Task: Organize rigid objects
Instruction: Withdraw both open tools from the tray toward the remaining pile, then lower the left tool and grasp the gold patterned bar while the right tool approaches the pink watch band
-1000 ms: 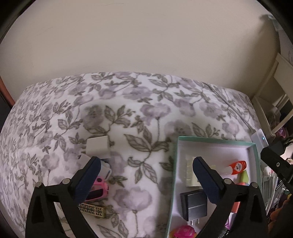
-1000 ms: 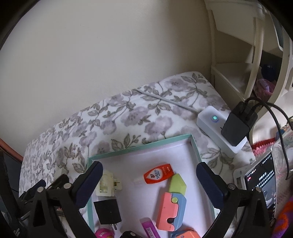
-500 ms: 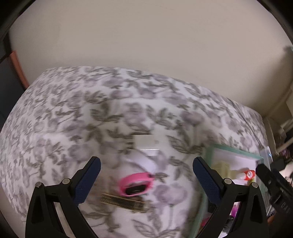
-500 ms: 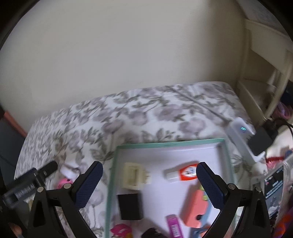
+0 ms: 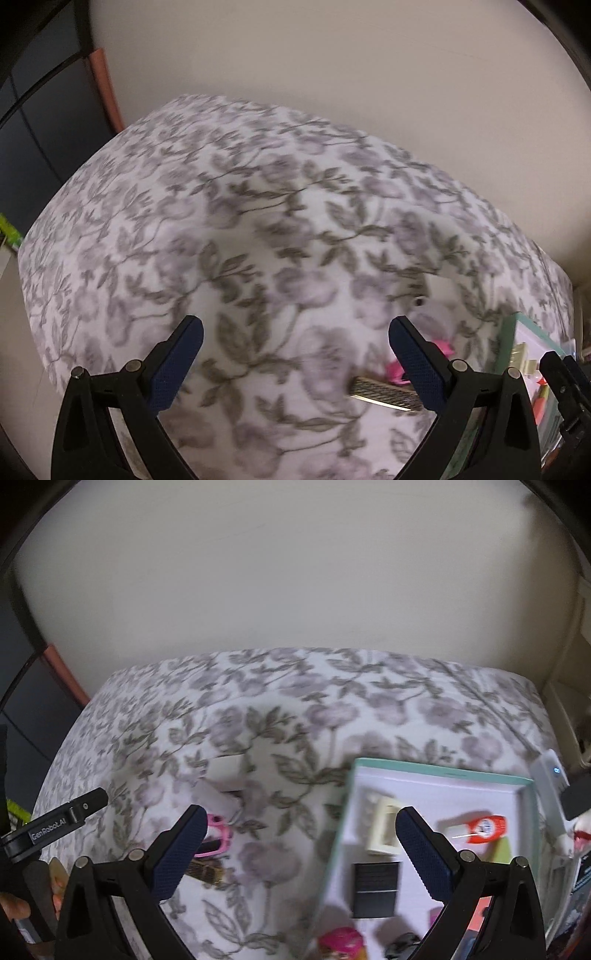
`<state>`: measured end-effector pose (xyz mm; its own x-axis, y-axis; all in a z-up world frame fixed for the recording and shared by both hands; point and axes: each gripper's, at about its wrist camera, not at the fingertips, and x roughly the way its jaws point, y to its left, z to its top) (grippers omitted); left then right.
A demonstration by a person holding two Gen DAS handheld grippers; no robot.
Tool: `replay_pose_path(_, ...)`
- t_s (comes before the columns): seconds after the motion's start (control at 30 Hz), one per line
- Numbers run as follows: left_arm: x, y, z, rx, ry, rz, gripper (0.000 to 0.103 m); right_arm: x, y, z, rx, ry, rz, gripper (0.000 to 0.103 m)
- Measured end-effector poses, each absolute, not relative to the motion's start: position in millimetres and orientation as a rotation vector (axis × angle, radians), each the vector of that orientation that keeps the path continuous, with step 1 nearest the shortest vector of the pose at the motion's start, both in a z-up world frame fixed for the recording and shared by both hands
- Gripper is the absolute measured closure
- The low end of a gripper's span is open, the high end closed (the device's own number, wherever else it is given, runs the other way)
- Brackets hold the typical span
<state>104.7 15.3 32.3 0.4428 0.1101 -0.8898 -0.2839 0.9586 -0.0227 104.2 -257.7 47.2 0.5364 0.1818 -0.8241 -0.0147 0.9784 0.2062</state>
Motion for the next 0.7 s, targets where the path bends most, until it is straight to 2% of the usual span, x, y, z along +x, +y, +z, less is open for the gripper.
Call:
replay_pose_path(0.5, 106, 8, -21, -0.197, 1.268, 0.198, 0.002, 115, -210, -9, 0.115, 1.148, 0.174, 0.0)
replay_pose_path(0.7, 106, -3, -34, -0.186, 1.308, 0.178, 0.002, 114, -214, -12, 0.11, 1.157, 0.167, 0.0)
